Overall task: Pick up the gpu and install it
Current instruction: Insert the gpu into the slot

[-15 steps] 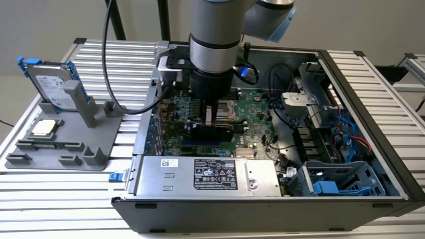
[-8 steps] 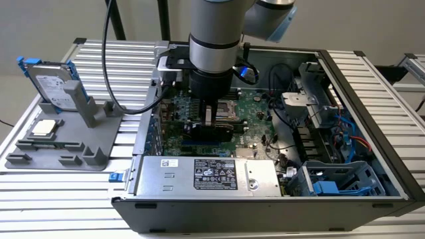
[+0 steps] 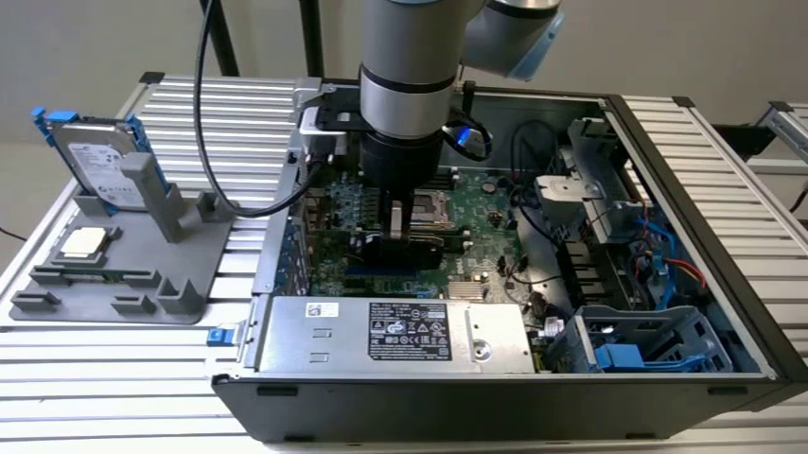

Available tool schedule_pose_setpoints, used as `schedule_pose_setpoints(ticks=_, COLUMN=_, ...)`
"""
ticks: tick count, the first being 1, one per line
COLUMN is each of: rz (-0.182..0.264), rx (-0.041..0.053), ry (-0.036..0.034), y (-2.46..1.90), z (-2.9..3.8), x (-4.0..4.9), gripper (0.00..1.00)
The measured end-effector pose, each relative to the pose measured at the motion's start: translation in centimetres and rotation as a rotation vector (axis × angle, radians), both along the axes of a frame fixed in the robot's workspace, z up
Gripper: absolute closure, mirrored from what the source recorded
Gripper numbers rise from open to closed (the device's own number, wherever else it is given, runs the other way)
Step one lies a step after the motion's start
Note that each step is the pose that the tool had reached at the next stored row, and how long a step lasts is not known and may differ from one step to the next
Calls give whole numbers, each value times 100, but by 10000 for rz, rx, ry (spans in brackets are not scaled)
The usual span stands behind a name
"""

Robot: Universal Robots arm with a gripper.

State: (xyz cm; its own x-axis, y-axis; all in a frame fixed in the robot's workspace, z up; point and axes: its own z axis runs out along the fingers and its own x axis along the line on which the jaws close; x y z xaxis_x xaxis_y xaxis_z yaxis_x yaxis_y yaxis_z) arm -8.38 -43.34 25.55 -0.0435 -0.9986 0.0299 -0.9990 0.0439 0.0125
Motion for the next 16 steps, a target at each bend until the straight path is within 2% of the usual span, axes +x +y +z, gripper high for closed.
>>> schedule_pose_setpoints(ticks=5, rz=1, rx=-2, ry=1, y=11, z=-2, x=0, gripper=100)
schedule_pose_setpoints(ticks=16, rz=0, rx=-3, ry=1, y=12, z=-56, x=-1, gripper=100)
